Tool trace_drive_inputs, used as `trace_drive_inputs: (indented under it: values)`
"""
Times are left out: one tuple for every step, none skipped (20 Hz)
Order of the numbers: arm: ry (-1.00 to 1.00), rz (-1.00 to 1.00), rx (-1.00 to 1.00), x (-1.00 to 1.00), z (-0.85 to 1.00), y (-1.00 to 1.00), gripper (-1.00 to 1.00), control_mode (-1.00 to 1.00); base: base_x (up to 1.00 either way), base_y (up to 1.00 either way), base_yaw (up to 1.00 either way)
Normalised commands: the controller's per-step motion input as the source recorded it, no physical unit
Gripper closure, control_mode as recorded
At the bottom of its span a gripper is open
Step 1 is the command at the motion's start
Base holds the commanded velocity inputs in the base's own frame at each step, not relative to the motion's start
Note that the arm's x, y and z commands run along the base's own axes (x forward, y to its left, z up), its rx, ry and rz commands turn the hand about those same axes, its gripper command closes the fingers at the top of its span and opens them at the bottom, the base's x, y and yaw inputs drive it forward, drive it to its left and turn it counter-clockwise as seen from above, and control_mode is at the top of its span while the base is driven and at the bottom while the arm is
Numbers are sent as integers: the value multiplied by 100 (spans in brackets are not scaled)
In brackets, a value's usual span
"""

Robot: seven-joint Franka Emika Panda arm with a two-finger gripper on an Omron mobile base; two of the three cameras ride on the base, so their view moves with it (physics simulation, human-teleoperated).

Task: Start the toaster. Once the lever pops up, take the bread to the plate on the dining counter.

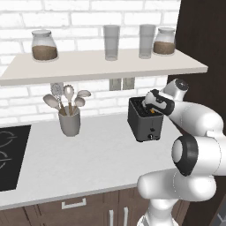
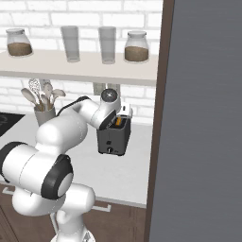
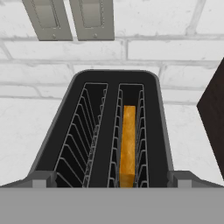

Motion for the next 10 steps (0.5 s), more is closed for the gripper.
trace_drive_inputs:
  values:
    - [0,0,0,0,0,0,-100,-100,0,0,0]
    - [0,0,0,0,0,0,-100,-100,0,0,0]
    - [0,0,0,0,0,0,-100,-100,0,0,0]
    - [0,0,0,0,0,0,-100,-100,0,0,0]
    - [0,0,0,0,0,0,-100,-100,0,0,0]
    - [0,0,0,0,0,0,-100,-100,0,0,0]
    - [0,0,0,0,0,0,-100,-100,0,0,0]
    - [0,0,0,0,0,0,-100,-100,0,0,0]
    - [0,0,0,0,0,0,-100,-100,0,0,0]
    - [0,0,0,0,0,0,-100,-100,0,0,0]
